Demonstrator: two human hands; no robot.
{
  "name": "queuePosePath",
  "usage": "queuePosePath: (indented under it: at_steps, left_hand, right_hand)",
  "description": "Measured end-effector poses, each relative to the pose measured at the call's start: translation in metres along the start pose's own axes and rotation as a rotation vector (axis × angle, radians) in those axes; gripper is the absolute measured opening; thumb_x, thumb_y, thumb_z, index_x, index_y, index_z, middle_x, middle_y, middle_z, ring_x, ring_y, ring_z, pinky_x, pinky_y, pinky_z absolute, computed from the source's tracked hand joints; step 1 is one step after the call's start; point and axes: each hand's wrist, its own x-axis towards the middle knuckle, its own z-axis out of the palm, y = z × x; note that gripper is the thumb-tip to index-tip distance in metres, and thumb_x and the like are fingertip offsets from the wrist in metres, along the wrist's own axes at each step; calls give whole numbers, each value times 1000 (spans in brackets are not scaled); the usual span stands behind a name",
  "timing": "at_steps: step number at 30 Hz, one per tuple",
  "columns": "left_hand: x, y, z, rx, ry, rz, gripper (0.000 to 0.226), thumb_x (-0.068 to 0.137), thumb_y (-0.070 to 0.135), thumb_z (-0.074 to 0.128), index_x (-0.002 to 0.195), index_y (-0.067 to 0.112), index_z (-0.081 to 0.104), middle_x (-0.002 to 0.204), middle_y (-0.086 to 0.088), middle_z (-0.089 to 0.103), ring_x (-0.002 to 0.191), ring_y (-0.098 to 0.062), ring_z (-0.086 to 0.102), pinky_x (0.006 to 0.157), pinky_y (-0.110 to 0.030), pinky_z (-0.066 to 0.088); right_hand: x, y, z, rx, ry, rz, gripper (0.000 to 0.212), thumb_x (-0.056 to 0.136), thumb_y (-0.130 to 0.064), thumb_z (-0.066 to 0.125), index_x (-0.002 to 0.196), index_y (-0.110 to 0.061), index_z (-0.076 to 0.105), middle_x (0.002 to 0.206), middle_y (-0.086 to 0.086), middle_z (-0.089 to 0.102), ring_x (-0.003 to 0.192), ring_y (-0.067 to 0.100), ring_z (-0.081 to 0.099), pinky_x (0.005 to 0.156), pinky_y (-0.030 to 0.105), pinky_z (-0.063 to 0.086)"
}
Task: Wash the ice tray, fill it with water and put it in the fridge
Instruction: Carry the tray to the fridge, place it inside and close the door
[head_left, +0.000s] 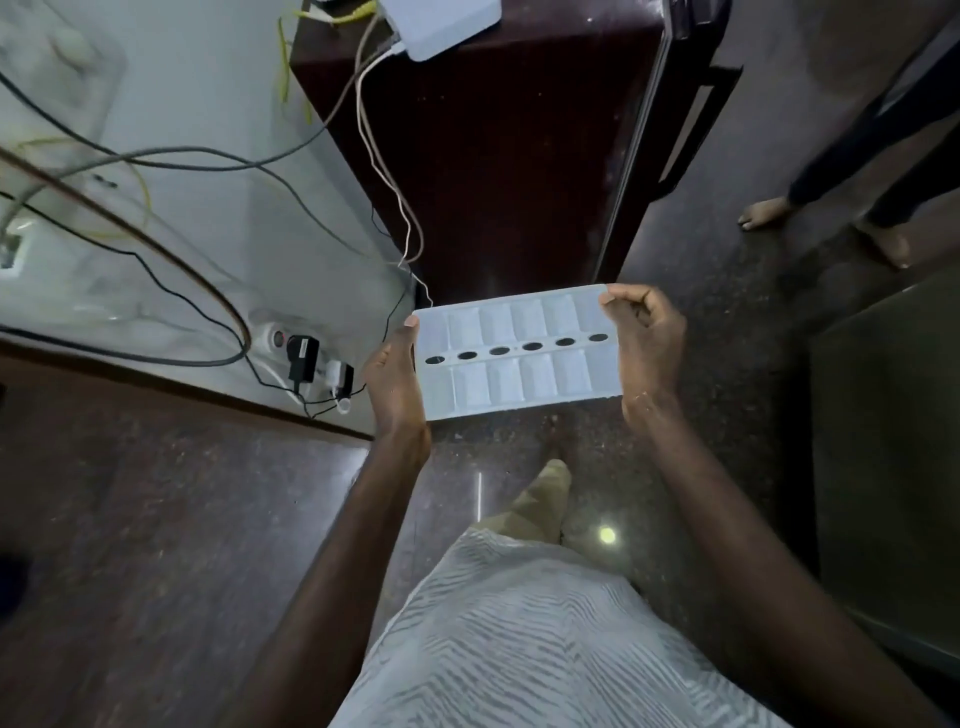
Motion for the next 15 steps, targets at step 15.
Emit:
queuePosePath:
  at_steps: [15]
  left_hand:
    - [35, 7, 124, -41, 54, -43, 37, 97, 42, 67, 107, 8, 77, 107, -17, 78, 100, -43, 75, 85, -65, 60]
  right_hand:
    - [134, -26, -34, -97, -53, -5, 6, 95, -18, 70, 101, -15, 71, 87, -12, 72, 71, -10, 64, 65, 11, 50]
